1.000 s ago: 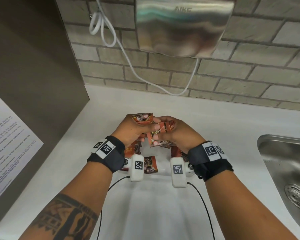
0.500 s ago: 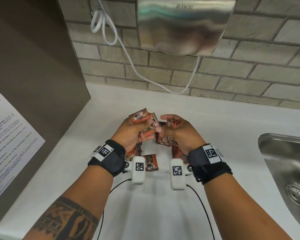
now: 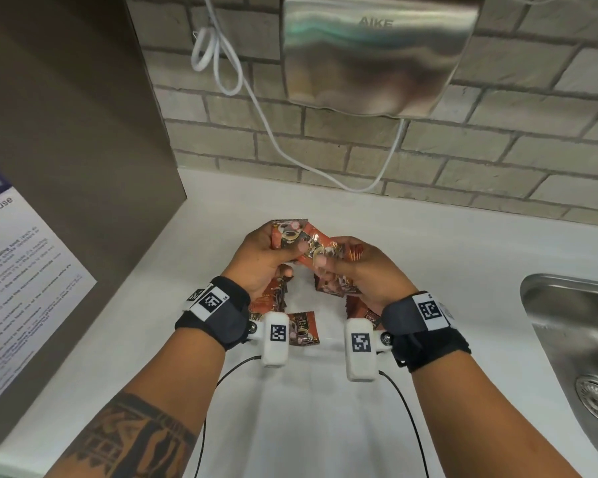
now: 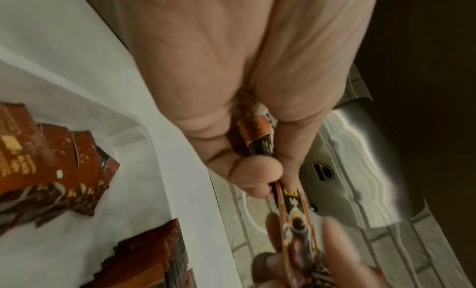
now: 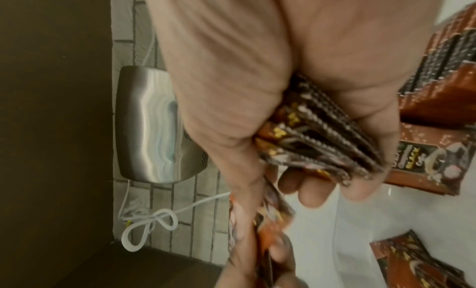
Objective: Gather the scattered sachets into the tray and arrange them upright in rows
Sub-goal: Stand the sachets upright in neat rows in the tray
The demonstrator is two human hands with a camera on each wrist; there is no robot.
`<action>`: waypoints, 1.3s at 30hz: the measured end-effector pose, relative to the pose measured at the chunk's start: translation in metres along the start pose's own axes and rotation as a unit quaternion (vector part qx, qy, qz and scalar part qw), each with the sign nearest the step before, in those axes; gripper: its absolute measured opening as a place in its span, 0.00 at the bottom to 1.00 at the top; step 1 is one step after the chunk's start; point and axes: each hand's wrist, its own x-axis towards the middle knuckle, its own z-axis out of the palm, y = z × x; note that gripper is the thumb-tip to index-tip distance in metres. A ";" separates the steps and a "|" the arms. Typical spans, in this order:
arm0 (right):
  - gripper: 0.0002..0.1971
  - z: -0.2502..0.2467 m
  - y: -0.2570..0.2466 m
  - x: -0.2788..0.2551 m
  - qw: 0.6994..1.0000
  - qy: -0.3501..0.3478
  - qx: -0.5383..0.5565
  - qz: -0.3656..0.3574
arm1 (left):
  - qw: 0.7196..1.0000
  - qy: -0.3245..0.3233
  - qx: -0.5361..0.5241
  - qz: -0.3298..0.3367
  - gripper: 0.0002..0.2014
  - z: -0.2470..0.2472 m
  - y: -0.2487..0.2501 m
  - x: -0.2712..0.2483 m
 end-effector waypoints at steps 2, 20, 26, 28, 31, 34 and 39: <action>0.32 -0.006 -0.006 0.002 0.999 0.031 0.019 -0.003 | 0.999 -0.017 0.036 0.007 0.14 -0.004 -0.001 0.003; 0.21 -0.012 -0.013 0.000 0.991 -0.013 0.126 0.039 | 0.984 0.028 0.166 0.051 0.14 -0.009 0.002 0.014; 0.27 -0.010 -0.018 0.001 0.998 -0.049 0.026 0.020 | 0.913 -0.113 0.372 0.122 0.10 -0.002 0.021 0.007; 0.33 -0.007 -0.014 0.007 0.995 -0.084 -0.045 0.035 | 0.886 -0.150 0.420 0.127 0.11 0.005 0.024 0.005; 0.37 -0.004 -0.007 0.014 0.986 -0.096 -0.100 0.088 | 0.881 -0.146 0.428 0.141 0.21 0.016 0.024 0.004; 0.34 -0.005 -0.004 0.014 0.988 -0.100 0.000 0.117 | 0.896 -0.126 0.389 0.173 0.32 0.018 0.023 0.002; 0.09 -0.004 -0.001 0.015 0.975 -0.092 0.158 0.125 | 0.874 -0.238 0.396 0.150 0.46 0.026 0.015 -0.003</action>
